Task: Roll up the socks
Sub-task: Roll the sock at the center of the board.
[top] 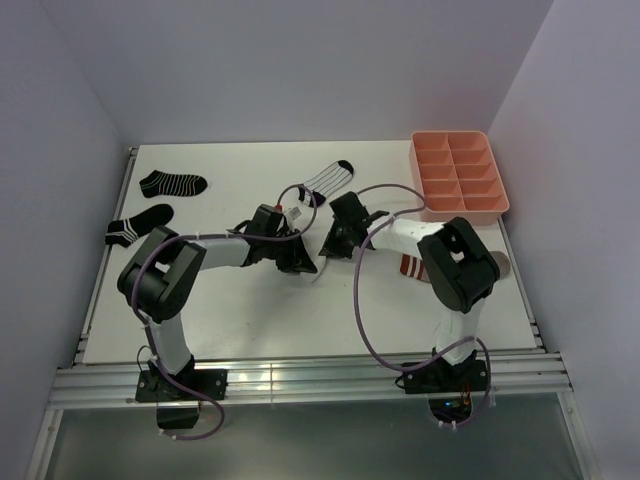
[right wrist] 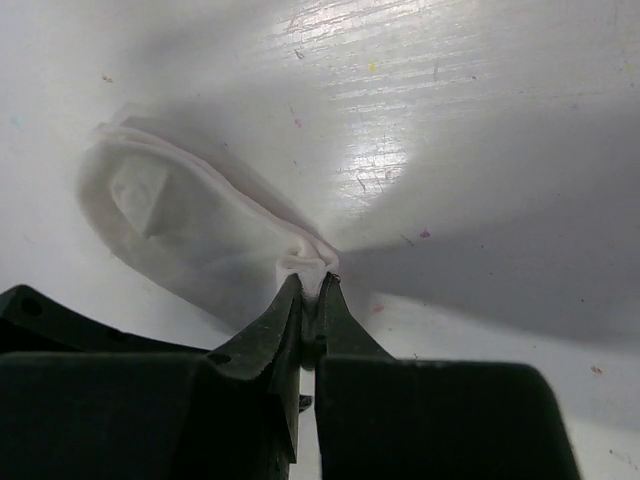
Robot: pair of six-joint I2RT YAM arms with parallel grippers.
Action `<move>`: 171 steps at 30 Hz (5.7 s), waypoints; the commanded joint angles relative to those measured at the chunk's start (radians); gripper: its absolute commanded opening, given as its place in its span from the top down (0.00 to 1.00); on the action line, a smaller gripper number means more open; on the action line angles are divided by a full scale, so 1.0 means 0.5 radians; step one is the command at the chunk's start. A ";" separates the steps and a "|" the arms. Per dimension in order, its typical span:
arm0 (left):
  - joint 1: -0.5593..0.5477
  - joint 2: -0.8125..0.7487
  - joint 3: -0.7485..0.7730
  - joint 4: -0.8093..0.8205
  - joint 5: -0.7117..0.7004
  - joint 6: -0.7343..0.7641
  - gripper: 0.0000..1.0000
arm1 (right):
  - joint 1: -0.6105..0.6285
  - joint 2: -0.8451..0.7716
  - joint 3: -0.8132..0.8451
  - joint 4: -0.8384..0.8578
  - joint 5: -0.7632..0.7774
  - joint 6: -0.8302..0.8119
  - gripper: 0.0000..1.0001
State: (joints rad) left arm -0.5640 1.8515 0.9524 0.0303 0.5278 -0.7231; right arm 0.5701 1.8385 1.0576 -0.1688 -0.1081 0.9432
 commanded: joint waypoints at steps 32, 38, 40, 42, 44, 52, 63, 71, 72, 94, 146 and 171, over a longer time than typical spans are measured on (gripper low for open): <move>-0.964 -0.651 -0.303 0.298 -2.129 1.031 0.39 | 0.047 0.590 0.790 -1.196 0.226 -0.190 1.00; -1.075 -0.433 -0.208 0.372 -2.206 1.204 0.40 | 0.050 0.594 0.784 -1.175 0.167 -0.190 1.00; -1.075 -0.387 -0.184 0.354 -2.218 1.210 0.40 | 0.050 0.591 0.778 -1.163 0.158 -0.187 1.00; -1.075 -0.335 -0.174 0.360 -2.246 1.210 0.40 | 0.047 0.590 0.772 -1.154 0.149 -0.187 1.00; -1.078 -0.295 -0.174 0.363 -2.276 1.219 0.40 | 0.050 0.590 0.766 -1.138 0.134 -0.193 1.00; -1.078 -0.157 -0.073 0.243 -2.372 1.186 0.39 | 0.047 0.597 0.735 -1.095 0.057 -0.196 1.00; -1.075 0.018 -0.006 0.078 -2.341 1.066 0.41 | 0.047 0.597 0.707 -1.040 -0.011 -0.199 1.00; -1.023 0.077 0.007 -0.134 -2.219 0.879 0.75 | 0.044 0.468 0.569 -0.768 -0.115 -0.196 1.00; -1.010 0.065 0.001 -0.165 -2.161 0.839 0.86 | 0.038 0.419 0.551 -0.733 -0.118 -0.199 1.00; -0.284 -0.310 -0.122 -0.199 -0.427 0.400 0.99 | -0.085 -0.529 -0.339 0.460 -0.002 -0.027 0.44; 0.195 -0.095 -0.153 -0.275 -0.137 -0.002 0.51 | 0.035 -0.112 -0.177 0.071 0.020 0.016 1.00; -0.933 -0.660 -0.282 0.323 -2.246 0.900 0.41 | 0.093 0.333 0.652 -0.951 0.124 -0.113 1.00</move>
State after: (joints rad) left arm -1.0035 1.4899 0.8154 0.0589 -0.4820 -0.3748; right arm 0.6064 1.9656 1.3594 -0.5678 -0.0628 0.8982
